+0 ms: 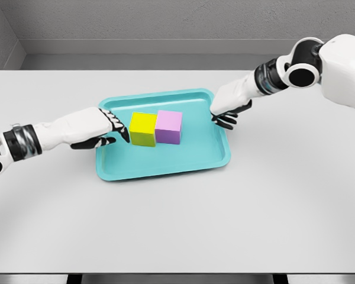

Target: Push two cubes

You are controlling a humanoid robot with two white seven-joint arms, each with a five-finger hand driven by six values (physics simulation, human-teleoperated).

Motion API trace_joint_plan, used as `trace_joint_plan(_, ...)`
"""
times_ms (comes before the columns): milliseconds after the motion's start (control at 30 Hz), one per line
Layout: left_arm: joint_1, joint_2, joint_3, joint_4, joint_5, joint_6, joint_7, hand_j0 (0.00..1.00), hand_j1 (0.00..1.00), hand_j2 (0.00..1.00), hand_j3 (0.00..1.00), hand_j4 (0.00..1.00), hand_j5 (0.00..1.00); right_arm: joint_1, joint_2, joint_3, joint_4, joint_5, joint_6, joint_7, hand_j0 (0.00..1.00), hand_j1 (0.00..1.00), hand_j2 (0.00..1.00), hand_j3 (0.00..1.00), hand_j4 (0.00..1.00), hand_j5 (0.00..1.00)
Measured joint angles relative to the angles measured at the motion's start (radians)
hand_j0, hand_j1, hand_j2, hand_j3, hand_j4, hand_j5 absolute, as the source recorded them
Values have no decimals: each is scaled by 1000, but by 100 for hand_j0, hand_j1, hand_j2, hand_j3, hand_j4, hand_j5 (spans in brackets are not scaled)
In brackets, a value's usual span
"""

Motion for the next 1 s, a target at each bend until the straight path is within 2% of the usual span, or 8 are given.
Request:
trace_joint_plan(233,8,-22,-15,36,-17,0,0,53,53,53,53,53,53,-2,17,26,28,-4,36,0,16,16,16,16,16,16)
trace_joint_plan(600,-12,-73,-18,123,-35,0,0,53,53,53,53,53,53,0,37,50,71,-5,84,0,16,16,16,16,16,16)
trace_joint_plan(1000,-5,-90,-27,126,-37,0,0,54,54,54,54,54,54,0,51,52,79,-4,93,0,17,17,17,17,17,17)
